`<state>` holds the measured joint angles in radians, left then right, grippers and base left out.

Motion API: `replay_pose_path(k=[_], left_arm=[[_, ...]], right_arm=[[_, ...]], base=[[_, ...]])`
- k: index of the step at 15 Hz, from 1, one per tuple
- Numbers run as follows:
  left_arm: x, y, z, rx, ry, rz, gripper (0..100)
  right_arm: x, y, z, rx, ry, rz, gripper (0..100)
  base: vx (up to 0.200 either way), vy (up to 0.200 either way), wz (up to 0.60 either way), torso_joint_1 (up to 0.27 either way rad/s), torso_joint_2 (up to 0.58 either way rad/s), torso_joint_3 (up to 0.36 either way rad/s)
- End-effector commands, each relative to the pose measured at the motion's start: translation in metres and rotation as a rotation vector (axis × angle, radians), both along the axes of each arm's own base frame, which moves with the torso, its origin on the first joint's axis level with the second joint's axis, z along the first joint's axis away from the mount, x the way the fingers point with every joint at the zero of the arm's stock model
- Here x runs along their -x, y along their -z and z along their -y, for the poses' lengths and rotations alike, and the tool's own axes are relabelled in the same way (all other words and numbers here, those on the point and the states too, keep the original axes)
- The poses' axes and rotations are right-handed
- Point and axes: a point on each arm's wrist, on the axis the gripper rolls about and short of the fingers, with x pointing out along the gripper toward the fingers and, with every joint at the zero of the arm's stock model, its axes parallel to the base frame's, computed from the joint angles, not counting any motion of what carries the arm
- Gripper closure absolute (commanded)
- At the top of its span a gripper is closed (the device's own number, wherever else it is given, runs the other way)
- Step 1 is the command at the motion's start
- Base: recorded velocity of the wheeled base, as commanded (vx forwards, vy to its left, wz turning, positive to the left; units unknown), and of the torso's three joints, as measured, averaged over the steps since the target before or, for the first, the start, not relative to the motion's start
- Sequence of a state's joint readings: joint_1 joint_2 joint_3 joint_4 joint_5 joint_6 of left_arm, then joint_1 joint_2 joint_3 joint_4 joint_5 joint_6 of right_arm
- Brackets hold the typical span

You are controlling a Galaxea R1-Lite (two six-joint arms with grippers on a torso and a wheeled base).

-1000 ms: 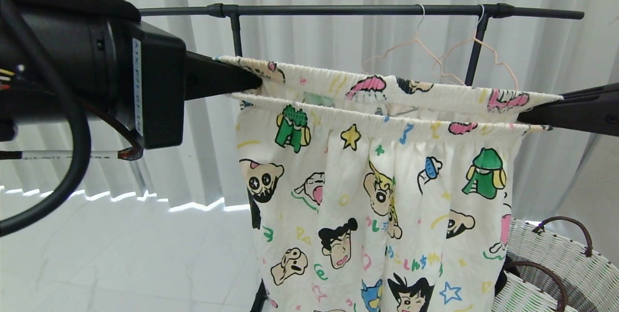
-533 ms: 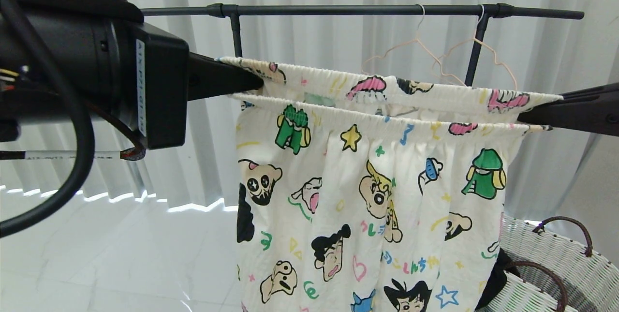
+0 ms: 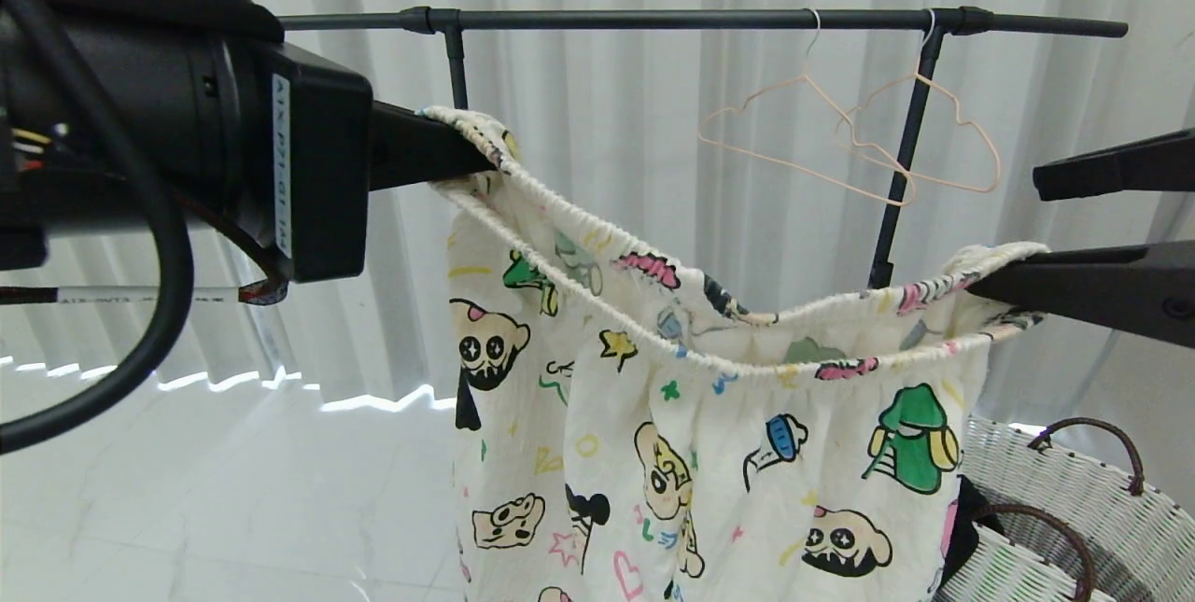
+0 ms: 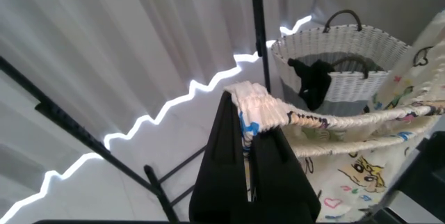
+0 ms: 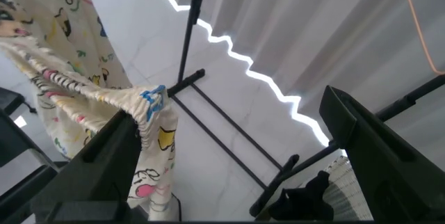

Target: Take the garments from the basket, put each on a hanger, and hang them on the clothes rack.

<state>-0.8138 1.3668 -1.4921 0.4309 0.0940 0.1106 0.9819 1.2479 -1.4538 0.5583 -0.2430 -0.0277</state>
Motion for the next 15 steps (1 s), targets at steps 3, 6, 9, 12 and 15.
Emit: replay_pose_path(k=[3, 6, 9, 12, 15], left_arm=[[-0.023, 0.005, 0.002, -0.023, -0.146, 0.017, 100], [-0.032, 0.008, 0.003, -0.032, -0.226, 0.036, 100], [-0.022, 0.008, -0.024, -0.031, -0.293, 0.049, 100], [-0.007, 0.027, -0.068, -0.082, -0.435, 0.037, 100], [0.022, 0.054, -0.1, -0.104, -0.538, 0.009, 100]], right_arm=[[0.005, -0.002, 0.004, -0.012, -0.021, 0.007, 0], [0.004, -0.001, 0.006, -0.012, -0.02, 0.002, 0], [-0.021, 0.009, 0.031, 0.088, 0.348, 0.002, 0], [-0.028, 0.02, 0.08, 0.273, 0.739, -0.097, 0], [-0.023, 0.04, 0.104, 0.323, 0.896, -0.177, 0]], base=[[0.0, 0.0, 0.0, 0.0, 0.0, 0.0], [0.0, 0.0, 0.0, 0.0, 0.0, 0.0], [0.0, 0.0, 0.0, 0.0, 0.0, 0.0], [0.0, 0.0, 0.0, 0.0, 0.0, 0.0], [0.0, 0.0, 0.0, 0.0, 0.0, 0.0]])
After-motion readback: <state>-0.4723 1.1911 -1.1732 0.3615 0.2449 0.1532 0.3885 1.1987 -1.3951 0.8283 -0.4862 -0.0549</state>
